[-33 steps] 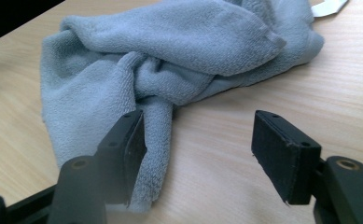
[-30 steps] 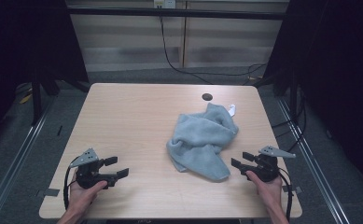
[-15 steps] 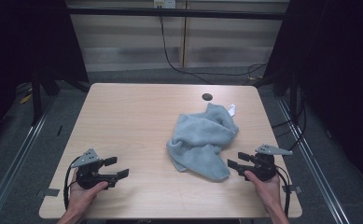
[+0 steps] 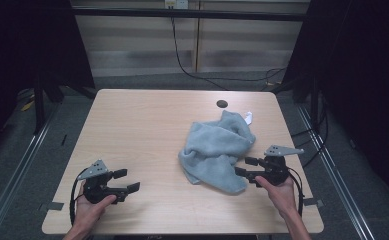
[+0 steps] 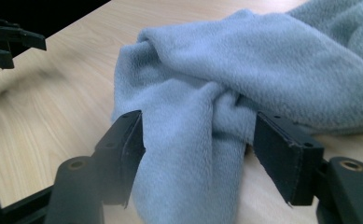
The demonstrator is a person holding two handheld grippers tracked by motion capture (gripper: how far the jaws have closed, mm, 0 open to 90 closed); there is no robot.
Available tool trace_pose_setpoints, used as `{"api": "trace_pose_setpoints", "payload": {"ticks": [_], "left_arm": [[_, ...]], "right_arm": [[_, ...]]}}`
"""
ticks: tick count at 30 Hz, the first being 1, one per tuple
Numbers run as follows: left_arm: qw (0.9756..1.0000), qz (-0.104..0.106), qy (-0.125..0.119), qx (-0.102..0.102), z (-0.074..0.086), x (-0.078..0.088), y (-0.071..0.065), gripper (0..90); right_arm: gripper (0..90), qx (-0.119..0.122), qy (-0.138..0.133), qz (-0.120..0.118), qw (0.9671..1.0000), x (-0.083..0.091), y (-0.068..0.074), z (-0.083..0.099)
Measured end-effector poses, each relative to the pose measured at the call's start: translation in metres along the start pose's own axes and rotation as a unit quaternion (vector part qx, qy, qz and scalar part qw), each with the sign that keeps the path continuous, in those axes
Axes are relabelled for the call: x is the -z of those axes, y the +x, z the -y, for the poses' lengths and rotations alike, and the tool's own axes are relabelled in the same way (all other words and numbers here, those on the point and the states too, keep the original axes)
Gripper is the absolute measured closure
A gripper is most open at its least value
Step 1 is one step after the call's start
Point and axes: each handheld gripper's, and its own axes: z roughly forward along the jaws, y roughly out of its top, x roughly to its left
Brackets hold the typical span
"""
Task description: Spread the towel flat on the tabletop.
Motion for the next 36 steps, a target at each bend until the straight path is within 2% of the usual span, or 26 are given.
{"api": "trace_pose_setpoints", "payload": {"ticks": [8,11,12,14,17,18,19,22,24,26,28,29,30,31,34,35,36], "left_arm": [[1.0,-0.003,0.003,-0.001,0.0,0.0,0.002,21.2],[1.0,-0.003,0.004,0.0,0.0,-0.001,0.002,21.1],[1.0,-0.003,0.004,0.0,0.0,-0.001,0.002,21.1],[1.0,-0.003,0.004,-0.001,0.0,-0.001,0.002,21.2],[1.0,-0.003,0.003,-0.002,0.0,-0.001,0.002,21.2],[1.0,-0.004,0.004,-0.002,0.0,-0.001,0.002,21.2],[1.0,-0.004,0.004,-0.002,0.0,-0.001,0.002,21.2],[1.0,-0.004,0.004,-0.001,0.0,-0.001,0.003,21.2],[1.0,-0.006,0.004,-0.001,0.0,-0.001,0.004,21.1],[1.0,-0.007,0.003,0.0,0.0,-0.001,0.004,21.2],[1.0,-0.007,0.004,-0.002,0.0,-0.001,0.004,21.2],[1.0,-0.007,0.004,-0.002,0.0,-0.001,0.004,21.2],[1.0,-0.007,0.005,-0.002,0.0,-0.002,0.004,21.2],[1.0,-0.006,0.006,-0.003,-0.001,-0.002,0.003,21.2],[1.0,-0.004,0.006,-0.004,-0.001,-0.003,0.002,21.3],[1.0,-0.004,0.006,-0.005,-0.001,-0.003,0.002,21.3],[1.0,-0.003,0.007,-0.006,-0.001,-0.004,0.002,21.5]], "right_arm": [[31.8,0.017,0.01,0.016,0.9997,-0.015,-0.001,-0.018],[31.6,0.017,0.014,0.017,0.9996,-0.029,-0.008,-0.03],[31.6,0.017,0.014,0.017,0.9996,-0.029,-0.008,-0.03],[30.7,0.017,0.027,0.021,0.9993,-0.041,-0.015,-0.036],[30.5,0.015,0.03,0.03,0.999,-0.051,-0.024,-0.039],[30.5,0.015,0.03,0.03,0.999,-0.051,-0.024,-0.039],[29.3,0.013,0.033,0.039,0.9986,-0.058,-0.032,-0.041],[27.8,0.008,0.042,0.047,0.998,-0.066,-0.039,-0.04],[25.7,0.001,0.064,0.053,0.9965,-0.082,-0.047,-0.032],[24.1,0.004,0.069,0.053,0.9962,-0.087,-0.048,-0.029],[24.5,0.022,0.077,0.071,0.9942,-0.097,-0.043,-0.021],[24.5,0.022,0.077,0.071,0.9942,-0.097,-0.043,-0.021],[29.2,0.037,0.095,0.092,0.9905,-0.101,-0.036,-0.02],[32.8,0.041,0.099,0.096,0.9897,-0.101,-0.034,-0.02],[52.6,0.044,0.099,0.092,0.9898,-0.1,-0.031,-0.019],[52.6,0.044,0.099,0.092,0.9898,-0.1,-0.031,-0.019],[62.1,0.044,0.094,0.087,0.9907,-0.099,-0.028,-0.018]]}}
